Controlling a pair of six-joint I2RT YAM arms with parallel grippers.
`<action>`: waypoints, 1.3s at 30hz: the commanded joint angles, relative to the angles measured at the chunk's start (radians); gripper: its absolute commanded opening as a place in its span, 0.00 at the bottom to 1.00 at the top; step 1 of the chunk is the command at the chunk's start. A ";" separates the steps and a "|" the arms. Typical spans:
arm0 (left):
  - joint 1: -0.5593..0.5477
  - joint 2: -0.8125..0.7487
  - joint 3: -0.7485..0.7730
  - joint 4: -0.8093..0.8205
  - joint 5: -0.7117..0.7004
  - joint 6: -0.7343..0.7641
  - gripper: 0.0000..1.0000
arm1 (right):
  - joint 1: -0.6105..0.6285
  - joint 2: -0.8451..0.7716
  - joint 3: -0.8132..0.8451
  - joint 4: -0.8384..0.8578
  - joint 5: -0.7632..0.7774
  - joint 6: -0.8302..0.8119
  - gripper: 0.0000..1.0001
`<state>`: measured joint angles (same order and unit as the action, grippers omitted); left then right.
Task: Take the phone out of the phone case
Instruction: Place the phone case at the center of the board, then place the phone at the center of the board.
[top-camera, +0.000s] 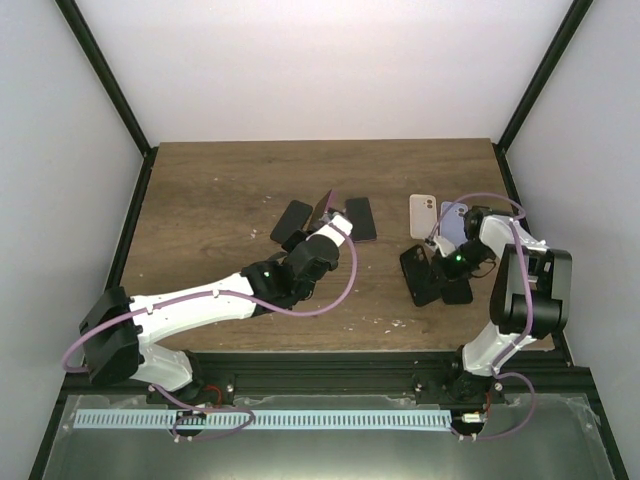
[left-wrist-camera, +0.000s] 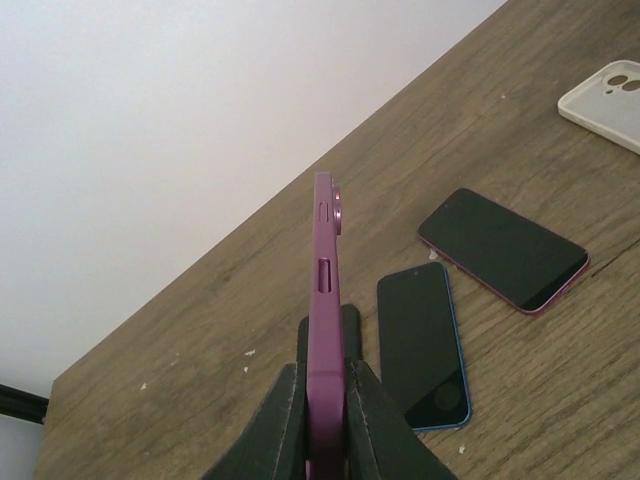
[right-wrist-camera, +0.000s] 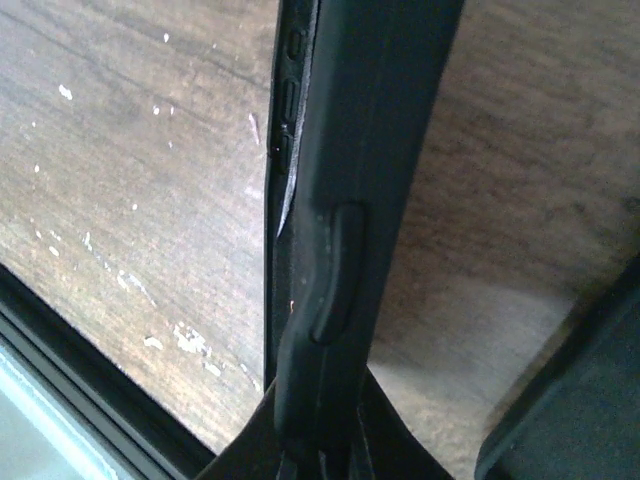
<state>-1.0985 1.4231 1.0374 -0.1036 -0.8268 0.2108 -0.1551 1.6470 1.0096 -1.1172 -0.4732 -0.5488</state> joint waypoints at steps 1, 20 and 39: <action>0.009 -0.032 -0.007 0.006 -0.027 -0.023 0.00 | -0.010 0.015 -0.003 0.081 -0.034 0.010 0.04; 0.017 -0.037 -0.069 -0.283 0.108 -0.187 0.00 | -0.084 -0.152 0.074 0.098 0.058 -0.088 0.57; -0.114 0.277 0.042 -0.537 0.155 -0.041 0.00 | -0.084 -0.217 0.184 0.149 -0.405 -0.003 0.64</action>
<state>-1.2102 1.6379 1.0794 -0.5850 -0.6662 0.1219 -0.2325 1.4174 1.1683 -0.9867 -0.8192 -0.5762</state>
